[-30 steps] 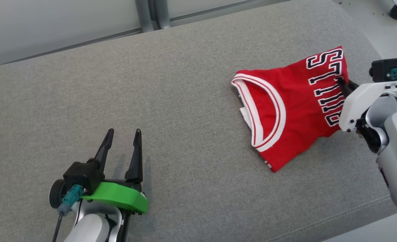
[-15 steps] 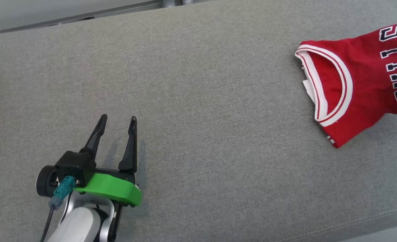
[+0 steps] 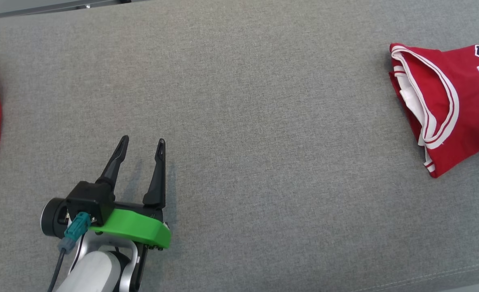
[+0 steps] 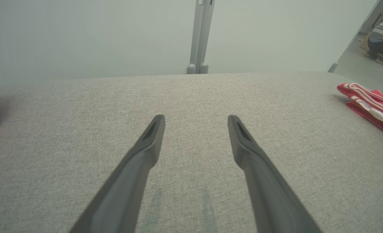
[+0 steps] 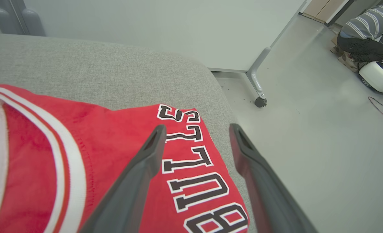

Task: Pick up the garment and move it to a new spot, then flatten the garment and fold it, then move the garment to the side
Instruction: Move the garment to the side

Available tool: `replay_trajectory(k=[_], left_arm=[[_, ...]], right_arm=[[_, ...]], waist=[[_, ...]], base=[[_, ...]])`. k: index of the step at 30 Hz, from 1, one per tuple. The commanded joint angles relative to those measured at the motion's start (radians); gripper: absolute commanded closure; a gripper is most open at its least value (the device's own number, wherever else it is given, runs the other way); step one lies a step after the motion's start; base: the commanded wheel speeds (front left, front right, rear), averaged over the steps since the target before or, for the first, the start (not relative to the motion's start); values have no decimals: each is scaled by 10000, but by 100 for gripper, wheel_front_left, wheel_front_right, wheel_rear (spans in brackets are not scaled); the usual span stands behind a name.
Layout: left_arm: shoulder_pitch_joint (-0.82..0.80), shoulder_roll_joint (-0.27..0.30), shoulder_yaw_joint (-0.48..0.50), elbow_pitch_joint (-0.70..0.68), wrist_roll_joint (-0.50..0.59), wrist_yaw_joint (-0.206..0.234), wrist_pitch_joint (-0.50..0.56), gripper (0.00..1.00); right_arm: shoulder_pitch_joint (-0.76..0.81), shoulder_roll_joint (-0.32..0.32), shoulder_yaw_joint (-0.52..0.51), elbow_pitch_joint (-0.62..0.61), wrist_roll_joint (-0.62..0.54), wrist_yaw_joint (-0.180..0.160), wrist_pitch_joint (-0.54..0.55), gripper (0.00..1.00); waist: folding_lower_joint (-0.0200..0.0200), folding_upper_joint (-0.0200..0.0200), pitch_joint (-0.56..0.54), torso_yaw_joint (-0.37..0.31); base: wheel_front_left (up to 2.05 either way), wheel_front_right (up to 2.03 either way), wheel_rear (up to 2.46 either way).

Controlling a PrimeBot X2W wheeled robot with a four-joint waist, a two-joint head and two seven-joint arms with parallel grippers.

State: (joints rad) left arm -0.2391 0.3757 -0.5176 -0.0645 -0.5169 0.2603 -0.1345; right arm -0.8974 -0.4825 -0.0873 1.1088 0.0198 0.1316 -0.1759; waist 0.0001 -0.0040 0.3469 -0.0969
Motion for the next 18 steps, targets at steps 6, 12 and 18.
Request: replay_trajectory(k=[6,12,18], left_arm=[[41,75,51,15,-77,61,-61,0],[76,7,118,205,-195,60,-189,0],[311,-62,282,515,-395,132,-423,0]], right_arm=[[-189,443,-159,436,-425,-15,-336,0],[-352,866,270,454,-240,-15,-594,0],[-318,1284,1015,166,324,-15,-751,0]], waist=[[-1,40,-293,-147],[-1,40,-741,-212],[-1,40,-1466,-195]], base=[[0,0,0],[0,0,0],[0,0,0]])
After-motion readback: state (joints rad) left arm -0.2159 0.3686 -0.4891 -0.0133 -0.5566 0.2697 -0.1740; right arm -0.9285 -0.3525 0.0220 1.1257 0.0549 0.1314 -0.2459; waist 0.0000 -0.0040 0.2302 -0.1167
